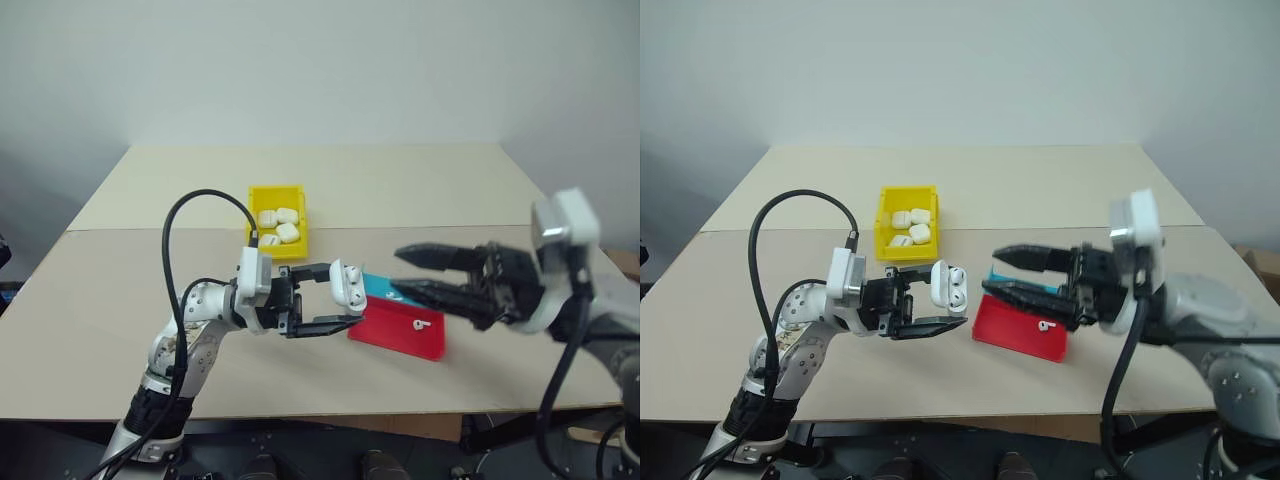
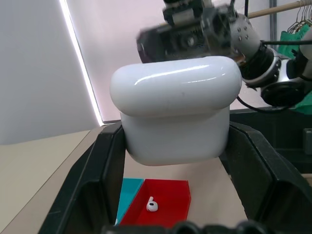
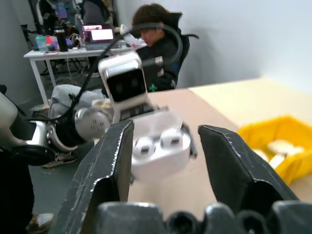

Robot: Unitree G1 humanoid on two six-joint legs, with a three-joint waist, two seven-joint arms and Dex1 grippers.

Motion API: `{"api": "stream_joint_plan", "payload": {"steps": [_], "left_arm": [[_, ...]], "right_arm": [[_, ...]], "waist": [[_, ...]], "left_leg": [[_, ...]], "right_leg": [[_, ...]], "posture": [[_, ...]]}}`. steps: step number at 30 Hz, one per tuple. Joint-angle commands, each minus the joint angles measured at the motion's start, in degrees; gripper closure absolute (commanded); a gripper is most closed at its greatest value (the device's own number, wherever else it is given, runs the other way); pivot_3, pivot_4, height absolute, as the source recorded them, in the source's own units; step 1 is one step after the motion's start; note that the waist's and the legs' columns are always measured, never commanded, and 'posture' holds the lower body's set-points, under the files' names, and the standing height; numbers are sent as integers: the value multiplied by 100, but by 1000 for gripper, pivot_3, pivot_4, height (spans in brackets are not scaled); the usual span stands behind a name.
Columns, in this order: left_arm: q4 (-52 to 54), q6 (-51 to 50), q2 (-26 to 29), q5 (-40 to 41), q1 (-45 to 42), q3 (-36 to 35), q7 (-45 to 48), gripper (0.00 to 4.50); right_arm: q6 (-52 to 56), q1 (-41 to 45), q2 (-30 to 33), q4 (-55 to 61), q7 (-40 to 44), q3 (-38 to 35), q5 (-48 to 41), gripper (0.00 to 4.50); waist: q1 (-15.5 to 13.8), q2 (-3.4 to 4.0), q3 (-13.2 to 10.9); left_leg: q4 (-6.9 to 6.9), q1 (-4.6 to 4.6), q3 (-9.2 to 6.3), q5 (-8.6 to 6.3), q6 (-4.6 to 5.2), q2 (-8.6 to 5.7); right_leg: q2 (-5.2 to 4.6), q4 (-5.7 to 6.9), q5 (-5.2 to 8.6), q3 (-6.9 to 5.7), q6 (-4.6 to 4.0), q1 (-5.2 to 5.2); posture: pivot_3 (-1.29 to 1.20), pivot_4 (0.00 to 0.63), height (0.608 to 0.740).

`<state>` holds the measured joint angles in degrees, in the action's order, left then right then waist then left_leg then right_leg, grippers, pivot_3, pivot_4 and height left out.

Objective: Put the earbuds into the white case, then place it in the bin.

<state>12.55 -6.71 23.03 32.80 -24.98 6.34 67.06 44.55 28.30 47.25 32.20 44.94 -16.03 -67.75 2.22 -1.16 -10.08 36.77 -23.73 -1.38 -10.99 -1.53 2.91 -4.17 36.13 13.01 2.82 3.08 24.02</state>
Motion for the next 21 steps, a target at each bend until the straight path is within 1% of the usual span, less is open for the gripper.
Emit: {"api": "stream_joint_plan", "payload": {"steps": [1,4,5,7,10,12,16,21], "left_arm": [[-15,201,-72,-73,-132,23,53,1718],[-147,294,-124,-169,-179,60,91,1718],[-181,315,-141,-190,-194,71,100,1718],[-242,352,-173,-231,-222,96,108,1718],[-328,413,-212,-323,-257,124,86,1718],[-350,434,-227,-342,-263,121,94,1718],[-322,438,-233,-352,-248,108,82,1718],[-270,436,-214,-351,-207,78,52,1718]], "right_arm": [[316,855,123,-303,35,483,-66,3123],[439,1411,-8,-522,135,915,57,4237],[478,1586,-83,-596,92,1068,150,4447],[599,1932,-225,-745,27,1369,337,4447],[558,2177,-210,-746,373,1740,744,4447],[503,2225,-185,-685,541,1911,1006,4447],[592,2304,-374,-654,556,2167,1262,4447],[541,2245,-367,-584,684,2429,1696,4447]], "waist": [[-1,0,0],[-17,0,0],[-21,0,0],[-27,0,0],[-54,0,0],[-91,0,0],[-129,1,0],[-134,1,0]], "left_leg": [[-1,-1,-1,0,0,0],[-5,-5,-4,-2,4,1],[-5,-8,-4,-3,4,1],[-5,-13,-2,-3,5,-1],[-5,-14,-2,-3,5,0],[-5,-14,-2,-3,5,0],[-4,-13,-1,-3,5,0],[-4,-12,-1,-3,5,0]], "right_leg": [[1,0,-1,1,-2,2],[2,-2,-1,-2,-2,4],[2,-3,-1,-3,-1,5],[-2,-4,-4,-2,0,9],[-2,-4,-5,-3,1,11],[-2,-4,-4,-4,1,11],[-2,-4,-5,-4,2,11],[-2,-3,-5,-4,2,11]], "posture": [[0,150,740],[0,150,740],[0,150,740],[0,150,740],[0,150,740],[0,150,740],[0,150,740],[0,150,740]]}}
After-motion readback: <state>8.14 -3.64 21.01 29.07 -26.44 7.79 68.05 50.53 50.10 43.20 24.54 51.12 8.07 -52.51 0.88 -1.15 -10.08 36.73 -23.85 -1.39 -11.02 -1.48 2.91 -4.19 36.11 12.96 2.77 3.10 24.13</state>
